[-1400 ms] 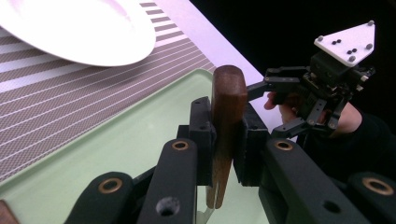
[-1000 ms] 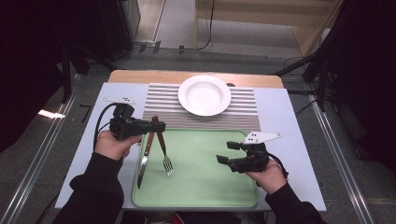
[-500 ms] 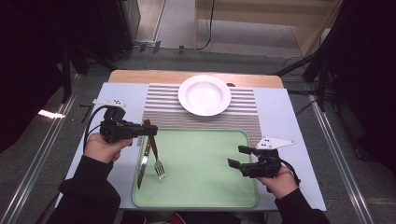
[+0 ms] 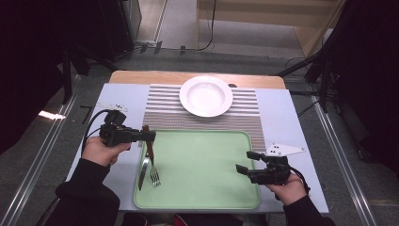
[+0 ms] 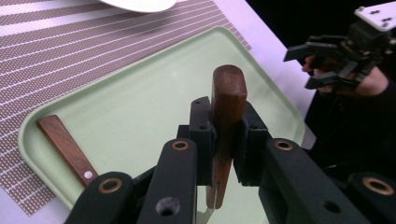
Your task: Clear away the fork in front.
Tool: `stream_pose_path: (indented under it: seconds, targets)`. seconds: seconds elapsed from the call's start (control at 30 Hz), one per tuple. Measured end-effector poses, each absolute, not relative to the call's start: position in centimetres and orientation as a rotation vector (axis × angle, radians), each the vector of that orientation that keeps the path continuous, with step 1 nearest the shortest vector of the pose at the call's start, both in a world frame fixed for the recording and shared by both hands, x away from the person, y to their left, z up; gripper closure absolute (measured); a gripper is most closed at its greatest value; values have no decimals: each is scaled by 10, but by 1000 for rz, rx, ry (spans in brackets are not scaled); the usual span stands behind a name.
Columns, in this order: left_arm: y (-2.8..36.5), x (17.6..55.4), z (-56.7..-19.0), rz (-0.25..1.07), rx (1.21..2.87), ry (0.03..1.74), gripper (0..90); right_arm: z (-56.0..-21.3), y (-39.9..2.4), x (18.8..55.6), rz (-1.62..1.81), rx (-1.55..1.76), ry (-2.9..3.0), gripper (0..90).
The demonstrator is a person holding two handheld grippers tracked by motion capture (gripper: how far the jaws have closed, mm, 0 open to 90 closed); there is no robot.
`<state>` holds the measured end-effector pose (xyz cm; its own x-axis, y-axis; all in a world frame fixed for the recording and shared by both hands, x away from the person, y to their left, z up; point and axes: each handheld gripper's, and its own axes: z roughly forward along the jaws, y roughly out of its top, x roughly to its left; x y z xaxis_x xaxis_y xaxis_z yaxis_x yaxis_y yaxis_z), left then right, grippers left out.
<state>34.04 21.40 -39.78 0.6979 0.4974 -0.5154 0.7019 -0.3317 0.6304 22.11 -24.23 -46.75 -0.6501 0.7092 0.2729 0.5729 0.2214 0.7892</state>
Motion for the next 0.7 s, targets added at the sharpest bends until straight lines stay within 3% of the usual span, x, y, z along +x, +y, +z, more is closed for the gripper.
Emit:
stream_pose_path:
  seconds: [0.7]
  targets:
    - [195, 366, -437, -218, 1931, 1013, 759, -470, -240, 224, 1383, 1225, 2340, 267]
